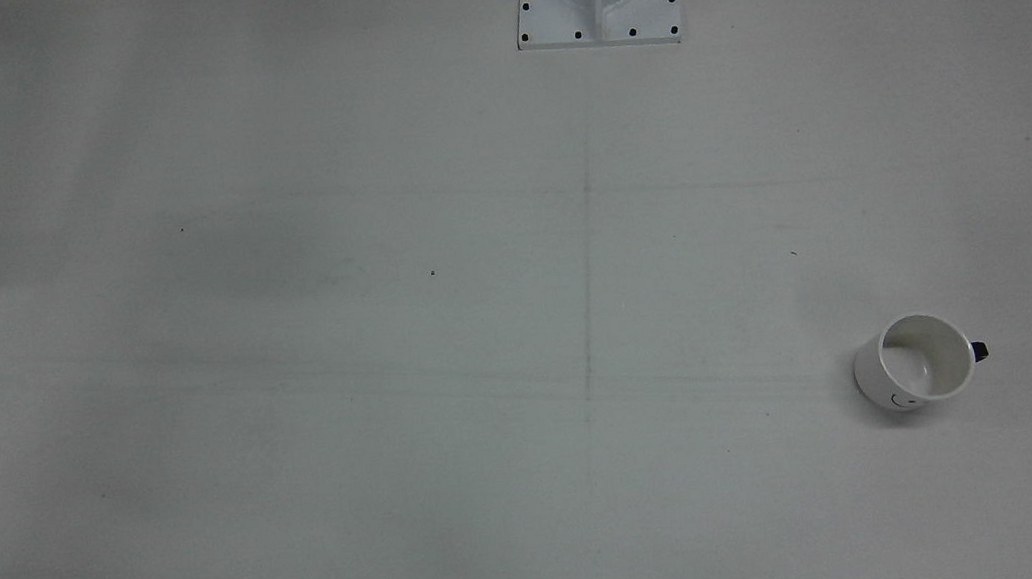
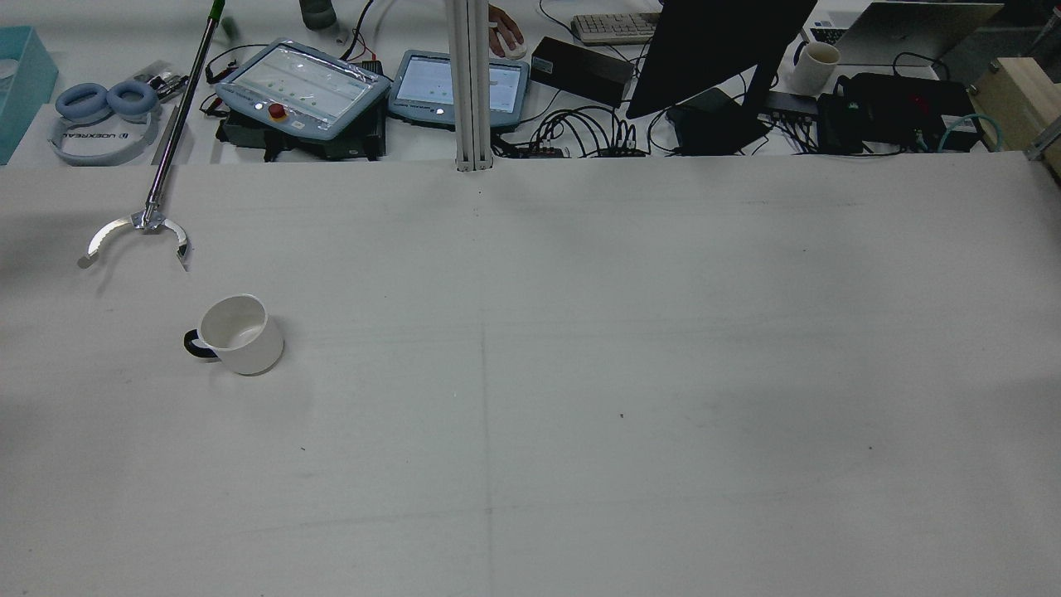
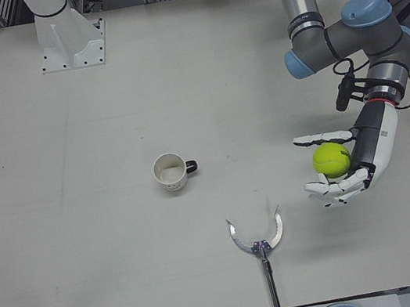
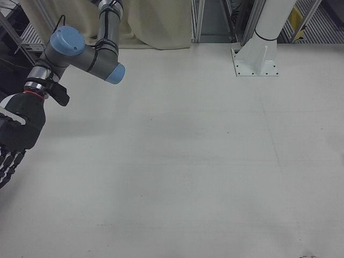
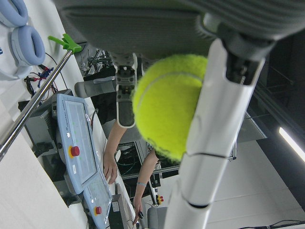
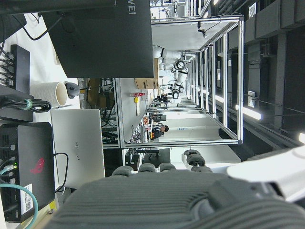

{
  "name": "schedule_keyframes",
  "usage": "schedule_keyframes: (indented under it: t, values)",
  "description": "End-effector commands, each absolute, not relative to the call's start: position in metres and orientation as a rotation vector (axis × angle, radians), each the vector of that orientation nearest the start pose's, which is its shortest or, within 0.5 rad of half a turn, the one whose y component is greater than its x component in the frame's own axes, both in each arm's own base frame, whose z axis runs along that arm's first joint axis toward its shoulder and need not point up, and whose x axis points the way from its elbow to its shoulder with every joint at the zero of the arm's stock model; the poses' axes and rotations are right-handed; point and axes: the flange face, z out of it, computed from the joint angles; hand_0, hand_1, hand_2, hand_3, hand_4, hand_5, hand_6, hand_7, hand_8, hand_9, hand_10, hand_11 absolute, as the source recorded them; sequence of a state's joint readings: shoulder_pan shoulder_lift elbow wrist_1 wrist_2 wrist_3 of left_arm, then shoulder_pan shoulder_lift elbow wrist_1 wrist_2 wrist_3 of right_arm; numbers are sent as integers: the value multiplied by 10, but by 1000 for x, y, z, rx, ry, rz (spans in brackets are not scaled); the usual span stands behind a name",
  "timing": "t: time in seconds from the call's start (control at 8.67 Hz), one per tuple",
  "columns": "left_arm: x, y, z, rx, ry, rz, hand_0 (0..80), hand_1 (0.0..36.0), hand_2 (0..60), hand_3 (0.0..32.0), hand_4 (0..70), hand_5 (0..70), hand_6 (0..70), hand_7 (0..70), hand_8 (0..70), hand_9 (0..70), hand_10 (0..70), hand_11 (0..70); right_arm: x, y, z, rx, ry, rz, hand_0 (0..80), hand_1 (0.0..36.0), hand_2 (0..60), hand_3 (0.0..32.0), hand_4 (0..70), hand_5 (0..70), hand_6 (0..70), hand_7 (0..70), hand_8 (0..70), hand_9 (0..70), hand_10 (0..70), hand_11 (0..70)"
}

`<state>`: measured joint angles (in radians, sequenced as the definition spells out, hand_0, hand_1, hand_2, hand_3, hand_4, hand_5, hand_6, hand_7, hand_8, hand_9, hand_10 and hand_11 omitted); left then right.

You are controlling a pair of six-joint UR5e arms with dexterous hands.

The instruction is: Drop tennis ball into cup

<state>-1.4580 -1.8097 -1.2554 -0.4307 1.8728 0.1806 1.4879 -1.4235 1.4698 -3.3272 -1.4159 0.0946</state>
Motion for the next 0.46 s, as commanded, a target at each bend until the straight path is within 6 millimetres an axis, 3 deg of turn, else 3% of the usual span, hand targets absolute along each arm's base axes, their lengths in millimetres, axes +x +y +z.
schedule_keyframes:
  t: [0.0, 0.12, 0.23, 0.35]
  values:
    - [-33, -638, 642, -167, 2292, -1454, 800, 360, 79, 0, 433, 225, 455, 629, 288, 392, 217, 360, 104, -548, 677, 0, 1993, -2283, 0, 0, 0, 0, 0, 0, 0, 0, 0, 0, 0, 0]
    - [-22, -648, 620, -176, 2315, -1403, 800, 360, 94, 0, 430, 225, 453, 624, 286, 390, 216, 359, 104, -548, 677, 0, 1995, -2281, 0, 0, 0, 0, 0, 0, 0, 0, 0, 0, 0, 0]
    - [15, -656, 596, -231, 2323, -1328, 800, 360, 102, 0, 437, 207, 355, 644, 265, 391, 213, 354, 104, -548, 677, 0, 1995, -2281, 0, 0, 0, 0, 0, 0, 0, 0, 0, 0, 0, 0]
    - [53, -655, 577, -290, 2323, -1264, 800, 360, 124, 0, 431, 222, 439, 630, 280, 386, 212, 353, 104, -548, 677, 0, 1995, -2281, 0, 0, 0, 0, 0, 0, 0, 0, 0, 0, 0, 0]
